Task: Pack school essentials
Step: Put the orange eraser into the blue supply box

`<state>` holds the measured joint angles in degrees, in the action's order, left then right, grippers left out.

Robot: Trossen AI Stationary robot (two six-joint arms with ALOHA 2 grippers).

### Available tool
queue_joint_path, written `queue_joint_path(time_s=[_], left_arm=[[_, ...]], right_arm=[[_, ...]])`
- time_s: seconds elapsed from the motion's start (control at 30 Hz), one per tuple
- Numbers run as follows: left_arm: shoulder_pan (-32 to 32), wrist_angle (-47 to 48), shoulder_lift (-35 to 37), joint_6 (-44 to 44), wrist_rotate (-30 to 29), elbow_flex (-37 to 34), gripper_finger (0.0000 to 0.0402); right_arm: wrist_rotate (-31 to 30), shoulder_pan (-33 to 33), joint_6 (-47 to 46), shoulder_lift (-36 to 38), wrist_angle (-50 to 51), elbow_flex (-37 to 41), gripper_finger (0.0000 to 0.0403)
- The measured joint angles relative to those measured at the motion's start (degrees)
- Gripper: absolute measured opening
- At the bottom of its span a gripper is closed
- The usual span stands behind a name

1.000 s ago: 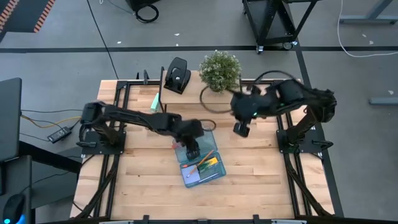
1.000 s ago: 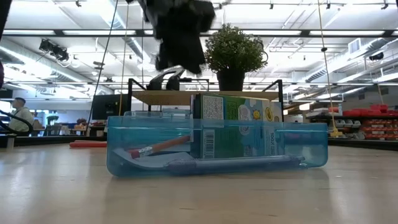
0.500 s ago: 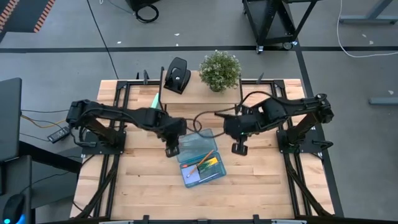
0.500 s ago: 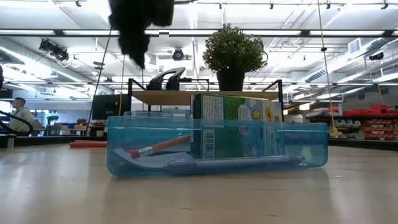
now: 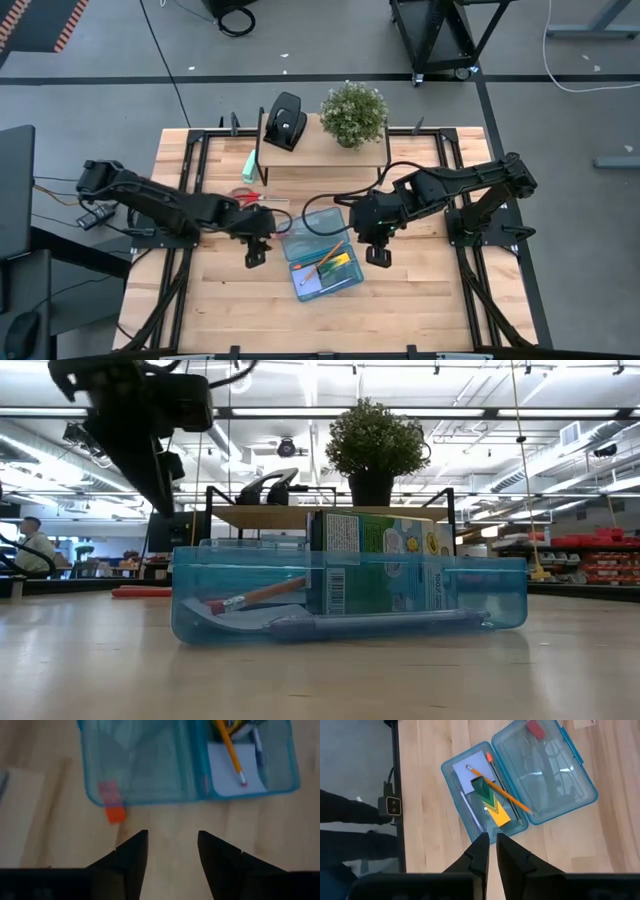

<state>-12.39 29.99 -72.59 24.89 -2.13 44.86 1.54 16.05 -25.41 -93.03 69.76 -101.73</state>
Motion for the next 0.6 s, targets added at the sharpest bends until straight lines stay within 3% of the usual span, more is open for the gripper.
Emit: queue_joint_path(time_s=[0.33, 0.6], left_arm=[[-3.8, -12.5, 1.8, 6.0, -11.8, -14.9, 0.0216], [-4.5, -20.2, 1.8, 2.9, -20.8, -17.7, 0.0234]], right_arm=[[0.0, -0.1, -3.8, 1.4, 0.4, -0.1, 0.0041], [0.0, -0.1, -3.6, 1.7, 0.4, -0.1, 0.0041]])
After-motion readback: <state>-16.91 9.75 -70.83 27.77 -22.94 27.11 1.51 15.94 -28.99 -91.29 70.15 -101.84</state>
